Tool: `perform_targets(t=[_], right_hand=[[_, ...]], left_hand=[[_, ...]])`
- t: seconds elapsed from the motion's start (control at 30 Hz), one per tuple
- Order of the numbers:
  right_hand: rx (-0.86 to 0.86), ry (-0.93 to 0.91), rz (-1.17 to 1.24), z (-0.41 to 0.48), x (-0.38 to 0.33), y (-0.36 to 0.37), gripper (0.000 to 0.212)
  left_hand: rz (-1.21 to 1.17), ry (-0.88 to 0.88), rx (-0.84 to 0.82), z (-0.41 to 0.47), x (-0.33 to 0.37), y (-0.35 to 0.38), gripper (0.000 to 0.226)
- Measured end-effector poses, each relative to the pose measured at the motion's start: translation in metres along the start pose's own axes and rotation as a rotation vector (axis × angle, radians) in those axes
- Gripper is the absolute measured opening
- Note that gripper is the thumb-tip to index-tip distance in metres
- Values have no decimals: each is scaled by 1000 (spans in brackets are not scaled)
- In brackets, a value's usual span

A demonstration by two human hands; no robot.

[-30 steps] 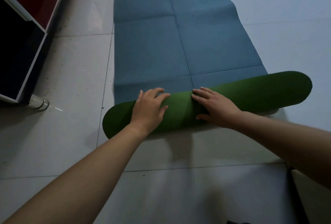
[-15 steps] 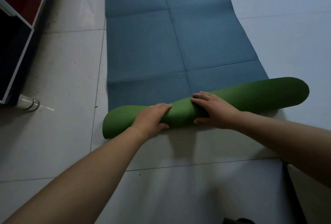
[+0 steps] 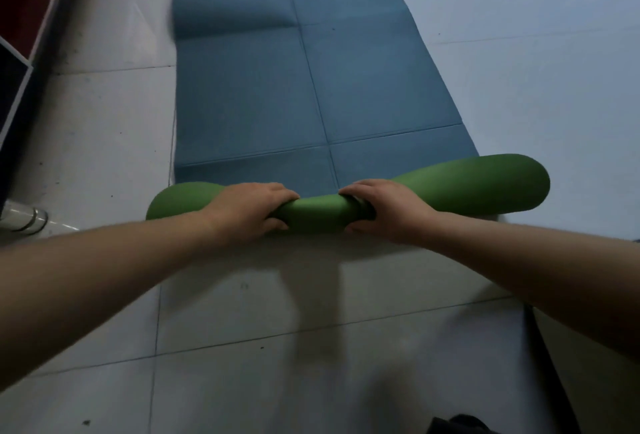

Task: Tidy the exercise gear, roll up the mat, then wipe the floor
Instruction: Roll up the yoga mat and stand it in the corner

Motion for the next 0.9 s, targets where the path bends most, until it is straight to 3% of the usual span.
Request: perform_targets(t=[0.2,0.43,0.73,0.9], right_hand=[[-10,-49,-38,27,-56,-17,62],[-40,-61,-124,48,-97,-3,52],[-20,8,-26,46,-87,17,53],[-37,-11,-42,49,-83,17,53]], left_hand=[[-56,-56,62,-61,-32,-15,53],[-107,-126,238,-106,-50,30,61],[-121,-270,137,-109,-77,36,75],[-116,-292,52,-106,-74,32,63]])
Point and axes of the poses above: each hand's wrist, its own z-axis towards the middle knuckle, its own y-axis out of the palm, x = y × z, the point moved 1 cm from there along z, towards the middle knuckle, and after that the axes turned 14 degrees about -x, right-handed, at the moved point
